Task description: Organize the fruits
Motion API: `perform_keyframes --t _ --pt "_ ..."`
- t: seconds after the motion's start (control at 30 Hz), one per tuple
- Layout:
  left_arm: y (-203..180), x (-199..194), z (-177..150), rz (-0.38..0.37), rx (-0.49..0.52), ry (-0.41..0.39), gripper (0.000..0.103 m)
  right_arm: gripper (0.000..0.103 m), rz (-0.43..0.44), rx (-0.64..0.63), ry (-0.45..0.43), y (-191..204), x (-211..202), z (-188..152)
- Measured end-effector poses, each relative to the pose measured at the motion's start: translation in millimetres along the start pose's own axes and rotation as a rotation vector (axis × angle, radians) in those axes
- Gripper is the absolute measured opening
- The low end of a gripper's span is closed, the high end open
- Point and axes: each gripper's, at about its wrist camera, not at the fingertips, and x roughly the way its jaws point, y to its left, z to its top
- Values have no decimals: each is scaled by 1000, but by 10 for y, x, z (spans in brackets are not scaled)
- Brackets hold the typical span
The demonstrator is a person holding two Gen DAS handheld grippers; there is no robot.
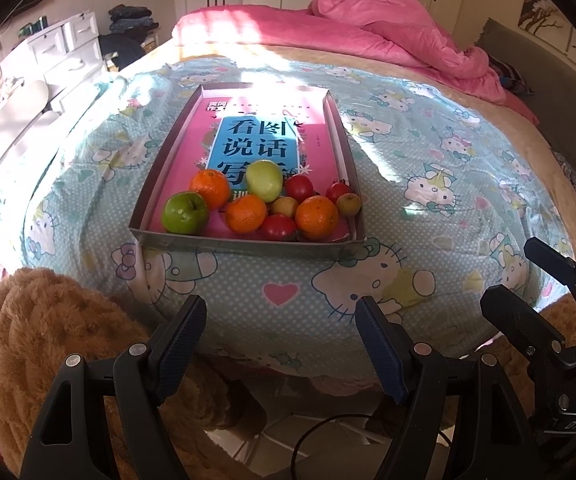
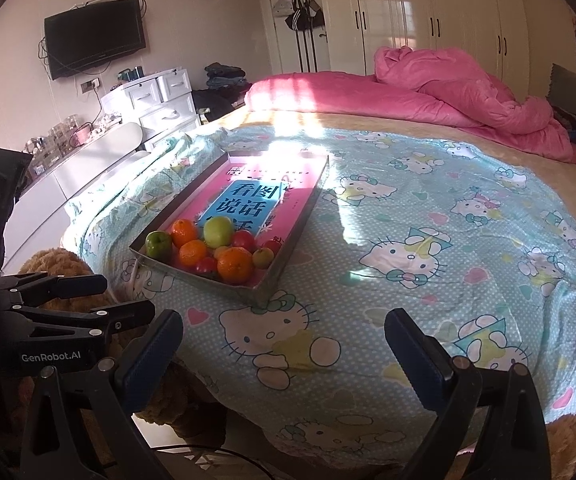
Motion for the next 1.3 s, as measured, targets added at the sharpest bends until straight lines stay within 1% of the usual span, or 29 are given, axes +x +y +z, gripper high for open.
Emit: perform_keyframes --t 0.43,0.8,1.3 --pt "-39 7 19 8 14 -6 78 102 5 16 -1 -32 -18 -12" --pt "-20 8 28 14 8 -6 78 102 3 -5 -8 30 -22 -16" --pt "-34 3 17 19 14 -7 78 102 8 1 -10 21 -41 -1"
